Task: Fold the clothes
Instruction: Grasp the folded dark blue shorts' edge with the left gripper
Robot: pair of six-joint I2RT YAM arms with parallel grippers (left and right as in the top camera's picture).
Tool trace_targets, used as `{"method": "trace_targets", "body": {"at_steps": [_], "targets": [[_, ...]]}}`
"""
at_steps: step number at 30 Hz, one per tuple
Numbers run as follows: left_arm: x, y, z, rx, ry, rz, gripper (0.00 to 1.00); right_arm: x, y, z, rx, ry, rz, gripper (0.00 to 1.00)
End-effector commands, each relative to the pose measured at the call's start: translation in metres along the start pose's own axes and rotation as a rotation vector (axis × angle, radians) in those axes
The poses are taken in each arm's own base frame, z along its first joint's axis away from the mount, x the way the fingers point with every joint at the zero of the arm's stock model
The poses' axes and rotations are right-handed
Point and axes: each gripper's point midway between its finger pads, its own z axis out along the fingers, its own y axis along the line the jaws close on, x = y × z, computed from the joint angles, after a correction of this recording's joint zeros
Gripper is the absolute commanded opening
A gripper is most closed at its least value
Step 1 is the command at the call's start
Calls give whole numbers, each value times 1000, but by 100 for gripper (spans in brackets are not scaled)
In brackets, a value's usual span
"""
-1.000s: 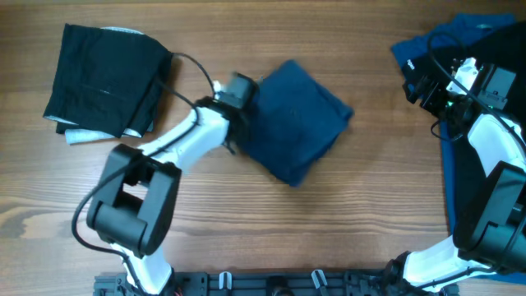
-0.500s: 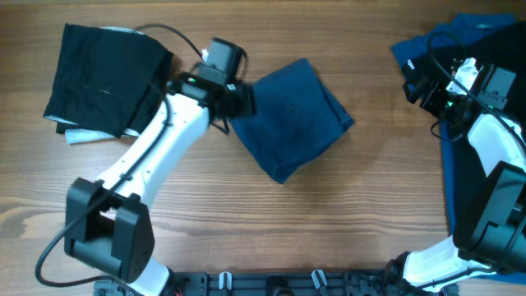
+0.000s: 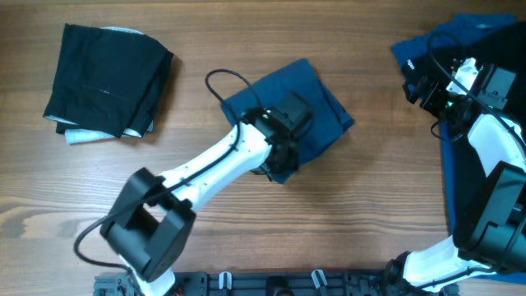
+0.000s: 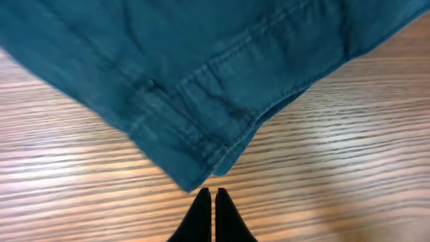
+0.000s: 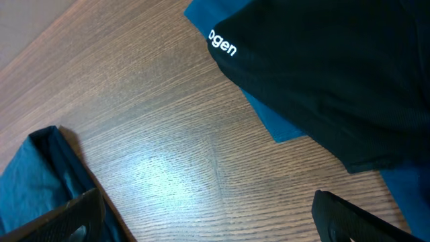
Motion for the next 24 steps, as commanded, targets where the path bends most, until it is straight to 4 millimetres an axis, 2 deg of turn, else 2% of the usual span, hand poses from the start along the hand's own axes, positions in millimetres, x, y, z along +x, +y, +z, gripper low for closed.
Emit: {"method": "trace_targets", "body": {"at_steps": [1,4,8,10,14,16,21,23,24], "targets": [[20,-15,36,27,105,-7,4,-9,5,-7,2,-30,-15,100],[25,-16,62,20,150,-6,4,-9,5,-7,2,-30,-15,99],[27,-6,77,-14,185,-25,5,-9,5,-7,2,-30,-15,99],[22,5,77,-61,164,-34,5,-9,5,-7,2,-30,-15,99],[8,66,67,-274,130,-85,5,-9,5,-7,2,-30,-15,100],[-1,91,61,-328,124,-134,4,-9,5,-7,2,-30,-15,99],[-30,117,58,-299,81,-212,4,-9,5,-7,2,-30,-15,99],[-34,117,53,-264,91,-217,4,-9,5,-7,2,-30,-15,99],[-36,110,46,-215,103,-195,4,-9,5,-7,2,-30,-15,100]]}}
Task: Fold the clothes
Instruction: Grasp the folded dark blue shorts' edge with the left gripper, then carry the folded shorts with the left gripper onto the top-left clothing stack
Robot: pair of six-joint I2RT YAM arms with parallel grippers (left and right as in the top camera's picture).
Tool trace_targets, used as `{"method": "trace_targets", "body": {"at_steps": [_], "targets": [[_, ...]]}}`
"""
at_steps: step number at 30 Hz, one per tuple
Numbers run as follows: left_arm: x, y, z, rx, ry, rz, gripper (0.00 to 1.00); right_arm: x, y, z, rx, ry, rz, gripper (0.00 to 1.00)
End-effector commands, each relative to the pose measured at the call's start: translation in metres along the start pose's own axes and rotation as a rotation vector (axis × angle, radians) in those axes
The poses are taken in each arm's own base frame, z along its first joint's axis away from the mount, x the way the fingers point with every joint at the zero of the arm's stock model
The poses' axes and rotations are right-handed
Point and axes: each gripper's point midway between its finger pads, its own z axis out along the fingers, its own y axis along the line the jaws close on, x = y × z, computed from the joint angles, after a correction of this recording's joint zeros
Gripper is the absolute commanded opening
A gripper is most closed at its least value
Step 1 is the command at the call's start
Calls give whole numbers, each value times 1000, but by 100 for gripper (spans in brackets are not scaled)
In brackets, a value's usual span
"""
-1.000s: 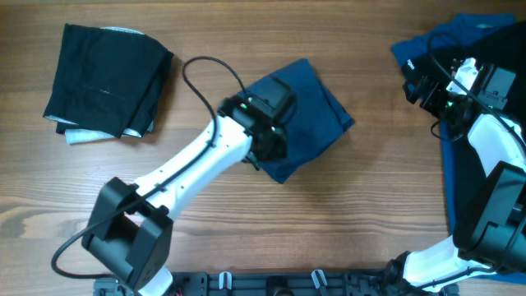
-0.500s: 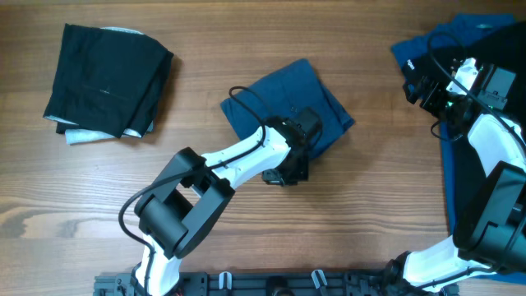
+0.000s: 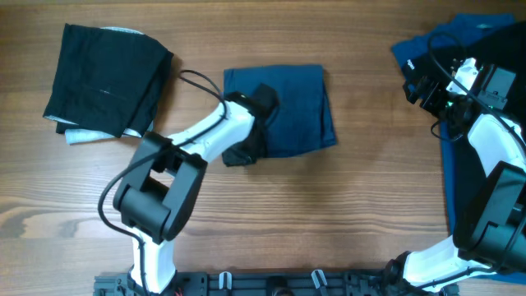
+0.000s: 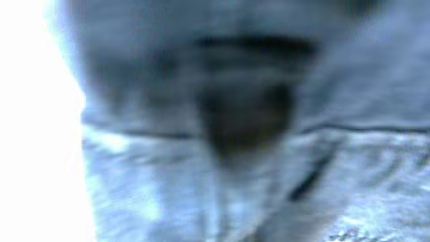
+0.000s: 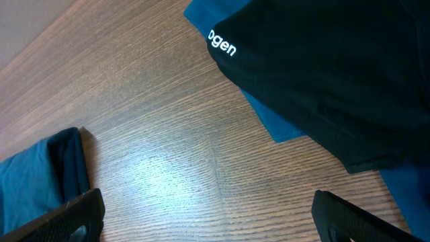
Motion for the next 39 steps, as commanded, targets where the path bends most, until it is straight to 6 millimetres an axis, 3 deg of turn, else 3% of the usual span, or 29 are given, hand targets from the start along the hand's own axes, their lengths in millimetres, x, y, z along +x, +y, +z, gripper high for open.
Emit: {"method": "trace_targets", "body": {"at_steps": [1,4,6,7,8,9,10,13,16,20,27,33,35,39], "targets": [[-9,2,-12,43,-1,64,4,-9,5,-7,1,-30,-16,99],[-11,-6,-48,107,-51,107,4,-9,5,-7,1,-30,-15,100],[-16,-9,-87,163,-134,129,18,-9,5,-7,1,-30,-15,99],[-18,-10,-105,190,-181,134,43,-9,5,-7,1,-30,-15,99],[-21,-9,-129,221,-253,132,75,-9,5,-7,1,-30,-15,100],[-26,-5,-143,225,-310,124,91,-9,5,-7,1,-30,-16,100],[-31,1,-155,215,-365,113,99,-9,5,-7,1,-30,-15,100],[-40,9,-166,204,-422,90,100,-9,5,-7,1,-30,-15,100],[-46,6,-155,202,-412,142,100,-9,5,-7,1,-30,-15,99],[-55,-4,-118,189,-355,130,100,-10,5,-7,1,-33,-16,100],[-68,0,-25,111,-168,23,100,-10,5,-7,1,-33,-16,100],[-60,-11,10,164,-54,20,99,-10,5,-7,1,-33,-16,99],[-58,-13,10,171,-46,21,93,-10,5,-7,1,-33,-16,99],[-58,-12,11,169,-44,21,65,-10,5,-7,0,-36,-18,100]]}}
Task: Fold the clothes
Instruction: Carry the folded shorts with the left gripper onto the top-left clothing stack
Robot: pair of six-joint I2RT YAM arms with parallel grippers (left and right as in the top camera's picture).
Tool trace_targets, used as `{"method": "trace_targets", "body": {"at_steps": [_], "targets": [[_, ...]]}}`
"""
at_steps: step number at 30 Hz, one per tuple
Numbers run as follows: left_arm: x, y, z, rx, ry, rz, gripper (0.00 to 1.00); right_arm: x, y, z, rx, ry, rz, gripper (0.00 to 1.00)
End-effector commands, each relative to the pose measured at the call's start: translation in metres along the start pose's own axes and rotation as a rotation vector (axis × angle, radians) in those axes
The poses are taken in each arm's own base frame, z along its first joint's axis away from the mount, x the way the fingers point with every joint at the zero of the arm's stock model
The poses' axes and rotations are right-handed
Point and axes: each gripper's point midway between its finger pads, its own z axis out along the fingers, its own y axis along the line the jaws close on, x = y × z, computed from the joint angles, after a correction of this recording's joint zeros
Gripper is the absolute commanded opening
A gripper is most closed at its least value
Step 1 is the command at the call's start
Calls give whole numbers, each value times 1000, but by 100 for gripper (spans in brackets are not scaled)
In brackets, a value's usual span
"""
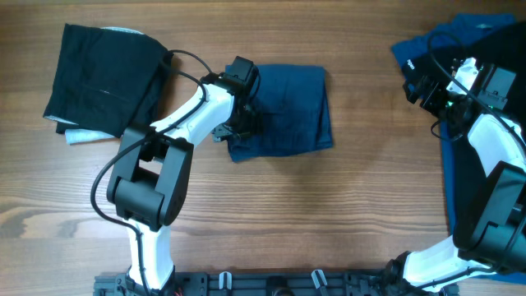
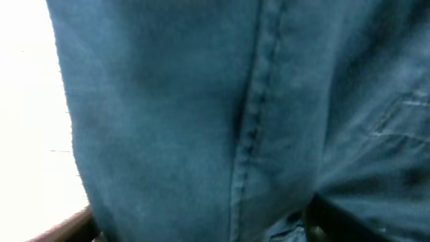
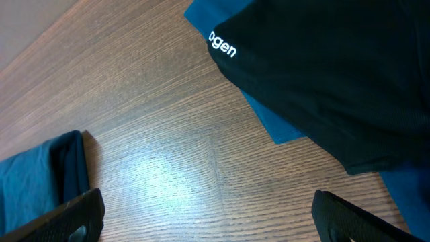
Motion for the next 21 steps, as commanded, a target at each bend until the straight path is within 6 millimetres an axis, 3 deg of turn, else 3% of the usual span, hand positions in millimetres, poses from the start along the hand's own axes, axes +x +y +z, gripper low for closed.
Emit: {"method": "trace_targets", "body": {"at_steps": [1,3,4,9,13,16,21], "targets": [[16,3,19,0,82,-10,54,-10,5,-7,1,-32,-17,99],[17,4,19,-7,85,-8,17,-10,5,-7,1,-32,-16,99],[16,5,19,-13,82,-8,5,-10,5,-7,1,-32,-16,99],[-4,20,5,-113,-18,75,4,-10,5,-7,1,-32,-17,99],[-38,33,-42,-218,-212,71,4,-10,5,-7,1,-32,-17,100],[-65,41,-90,-278,-399,43,4,-10,5,-7,1,-32,-16,100],[-85,62,-137,-315,-535,6,4,-10,5,-7,1,-33,-17,99]]}}
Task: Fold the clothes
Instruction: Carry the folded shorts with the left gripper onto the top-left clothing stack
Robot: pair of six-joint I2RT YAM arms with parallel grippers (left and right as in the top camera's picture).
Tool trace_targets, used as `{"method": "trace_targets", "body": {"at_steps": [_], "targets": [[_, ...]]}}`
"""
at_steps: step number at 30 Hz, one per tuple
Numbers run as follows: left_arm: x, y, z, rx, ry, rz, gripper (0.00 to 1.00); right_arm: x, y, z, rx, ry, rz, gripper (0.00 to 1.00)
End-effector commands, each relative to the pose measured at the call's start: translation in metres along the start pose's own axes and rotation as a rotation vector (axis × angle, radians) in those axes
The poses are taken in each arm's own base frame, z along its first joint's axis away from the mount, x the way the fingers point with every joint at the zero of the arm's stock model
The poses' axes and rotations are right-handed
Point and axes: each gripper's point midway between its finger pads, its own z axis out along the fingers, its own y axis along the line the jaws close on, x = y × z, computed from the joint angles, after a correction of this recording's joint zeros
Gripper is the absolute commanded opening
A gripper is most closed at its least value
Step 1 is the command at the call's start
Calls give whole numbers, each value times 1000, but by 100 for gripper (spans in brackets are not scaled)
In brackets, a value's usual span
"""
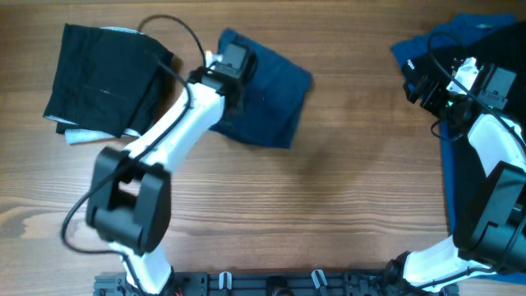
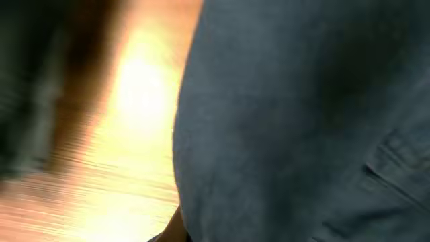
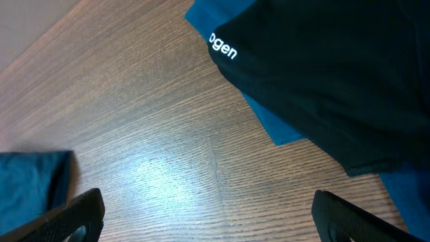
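A folded dark-blue garment (image 1: 267,94) lies tilted on the wood table, close to the folded black stack (image 1: 103,78) at the far left. My left gripper (image 1: 233,64) sits at the blue garment's upper-left corner. In the left wrist view blue cloth (image 2: 302,121) fills the frame, and only a sliver of one finger (image 2: 173,230) shows at its edge. My right gripper (image 3: 208,222) stands open above bare wood, beside a black garment with white lettering (image 3: 322,74).
An unfolded heap of blue and black clothes (image 1: 448,41) covers the far right and runs down the right edge (image 1: 456,173). A white cloth (image 1: 82,136) pokes out under the black stack. Bare wood (image 1: 345,197) spans the middle and front.
My left gripper has moved up and a little left, and the blue garment has come with it. The garment now lies tilted and nearer the black stack. The right arm has not moved.
At first the blue garment lay at an angle mid-table, with my left gripper shut at its near corner. Then it lay squared up, with the gripper on its left edge. It later sat further left, and now rests beside the black stack. The right gripper stayed open throughout.
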Motion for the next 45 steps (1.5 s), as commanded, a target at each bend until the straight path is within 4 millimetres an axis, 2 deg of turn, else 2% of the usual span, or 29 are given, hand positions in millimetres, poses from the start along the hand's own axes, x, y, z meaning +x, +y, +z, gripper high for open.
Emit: {"method": "trace_targets", "body": {"at_steps": [1,9,16,18,25,35,38,42,43,44,45], "targets": [[-49,50,-37,-93,-169,-64,4,-9,5,-7,1,-29,-15,99],[-70,116,-38,-163,-181,-67,4,-9,5,-7,1,-29,-15,100],[-95,168,-78,-171,-299,-149,4,-9,5,-7,1,-29,-15,100],[-97,185,-80,-166,-305,-191,4,-9,5,-7,1,-29,-15,100],[-98,244,-74,-209,-303,-312,4,-9,5,-7,1,-29,-15,100],[-96,306,-73,-282,-329,-434,4,-9,5,-7,1,-30,-16,99],[-92,311,-61,-253,-302,-449,4,-9,5,-7,1,-30,-15,100],[-85,315,-31,-242,-239,-455,4,-9,5,-7,1,-30,-16,99],[-83,316,-23,-245,-225,-456,5,-9,5,-7,1,-30,-15,100],[-83,317,-18,-246,-219,-457,11,-9,5,-7,1,-30,-15,99],[-82,319,-9,-249,-209,-459,36,-9,5,-7,1,-30,-16,100]]}}
